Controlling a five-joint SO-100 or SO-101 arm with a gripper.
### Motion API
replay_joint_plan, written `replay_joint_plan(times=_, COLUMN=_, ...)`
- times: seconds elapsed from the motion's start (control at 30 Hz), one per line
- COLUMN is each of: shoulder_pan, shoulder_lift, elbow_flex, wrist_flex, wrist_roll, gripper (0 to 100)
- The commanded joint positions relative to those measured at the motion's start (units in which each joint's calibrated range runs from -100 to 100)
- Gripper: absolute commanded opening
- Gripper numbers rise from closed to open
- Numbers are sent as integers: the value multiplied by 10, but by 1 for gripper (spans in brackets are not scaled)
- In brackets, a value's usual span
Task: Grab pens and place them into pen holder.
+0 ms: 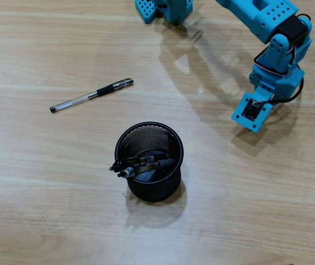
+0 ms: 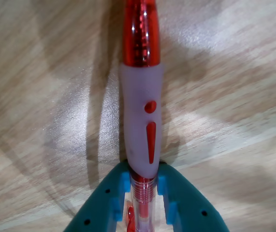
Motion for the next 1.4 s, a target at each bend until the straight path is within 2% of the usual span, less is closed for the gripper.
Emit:
replay_joint_plan(times=0.0, shoulder_pan=8, shoulder_lift=-22, elbow_flex=-4, wrist_flex=4, wrist_roll=-5, gripper=2)
replay_joint_plan(times=0.13, shoulder_pan=37, shoulder_lift=-81, elbow_flex=4, wrist_flex=23, wrist_roll=40, gripper=2)
replay_joint_plan(times=0.4, shoulder_pan=119, shoulder_lift=-248, elbow_flex=5, wrist_flex=174, wrist_roll=117, gripper=2)
replay_joint_plan(times=0.57, shoulder_pan=178, shoulder_lift=-401, elbow_flex=123, wrist_flex=145, wrist_roll=172, gripper=2)
replay_joint_plan(times=0.63, shoulder_pan=195, shoulder_lift=-454, elbow_flex=184, wrist_flex=101, wrist_roll=189, gripper=2)
replay_joint_plan(times=0.77, shoulder_pan=250, shoulder_lift=-583, elbow_flex=351, wrist_flex=-61, wrist_roll=248, gripper=2)
replay_joint_plan(times=0.93, shoulder_pan=312, shoulder_lift=-663, elbow_flex=466, wrist_flex=-273, wrist_roll=335, gripper=2)
replay_joint_plan(times=1.07, shoulder_pan=351, shoulder_lift=-674, elbow_flex=491, wrist_flex=-436, wrist_roll=407, gripper=2)
replay_joint_plan(times=1.37, shoulder_pan=386, shoulder_lift=-632, elbow_flex=488, wrist_flex=-613, wrist_roll=484, gripper=2)
